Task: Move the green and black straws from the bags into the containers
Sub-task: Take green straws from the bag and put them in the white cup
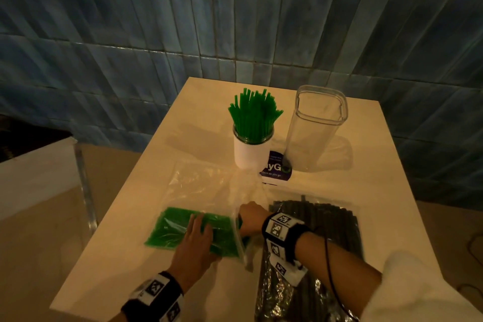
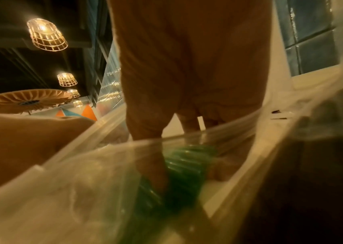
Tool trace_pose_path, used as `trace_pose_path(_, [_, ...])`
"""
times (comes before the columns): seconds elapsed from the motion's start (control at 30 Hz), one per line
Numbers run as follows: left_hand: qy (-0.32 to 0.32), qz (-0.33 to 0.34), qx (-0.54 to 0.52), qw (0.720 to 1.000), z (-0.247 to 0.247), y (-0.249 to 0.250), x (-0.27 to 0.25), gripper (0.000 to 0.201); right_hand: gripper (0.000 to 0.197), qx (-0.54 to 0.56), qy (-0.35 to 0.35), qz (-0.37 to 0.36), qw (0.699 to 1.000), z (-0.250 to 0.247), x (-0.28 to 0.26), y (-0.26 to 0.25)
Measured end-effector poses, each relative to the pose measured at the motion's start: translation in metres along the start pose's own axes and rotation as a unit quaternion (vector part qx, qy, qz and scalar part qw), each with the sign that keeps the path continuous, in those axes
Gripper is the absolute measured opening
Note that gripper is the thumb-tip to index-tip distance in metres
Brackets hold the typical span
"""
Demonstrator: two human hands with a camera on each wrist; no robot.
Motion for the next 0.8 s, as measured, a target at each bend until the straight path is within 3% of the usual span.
trace_pose_path(0.17, [0.018, -0.034, 0.031, 0.999, -0.005, -0.002, 0.000, 0.064, 0.047, -0.020, 0.046, 0.008, 0.999, 0.001, -0.004, 0.003])
trace_pose_path(0.33, [-0.019, -0.069, 0.025, 0.997, -0.001, -0.005, 0.002, 0.082, 0.039, -0.043, 0.084, 0.035, 0.995, -0.004, -0.007, 0.011])
trace_pose_path(0.43, [-0.023, -0.068, 0.021, 0.997, 0.000, -0.005, 0.002, 0.086, 0.036, -0.075, 0.098, 0.016, 0.992, -0.011, -0.011, 0.009])
trace_pose_path(0.6, [-0.019, -0.059, 0.026, 0.998, 0.001, -0.006, 0.004, 0.090, 0.026, -0.220, 0.108, -0.032, 0.969, -0.019, -0.023, 0.007])
trace_pose_path(0.8, [-0.027, -0.043, 0.020, 0.999, 0.003, -0.009, 0.006, 0.085, 0.027, -0.249, 0.107, -0.029, 0.962, -0.034, -0.042, 0.035])
Point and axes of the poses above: each hand's wrist, its own x-axis towards the middle knuckle, its own z-axis out of the palm, y = z × x, the point moved 6 cm from there along x, towards the middle knuckle, and after that the axes turned 9 degrees about x, right-handed, at the moved point
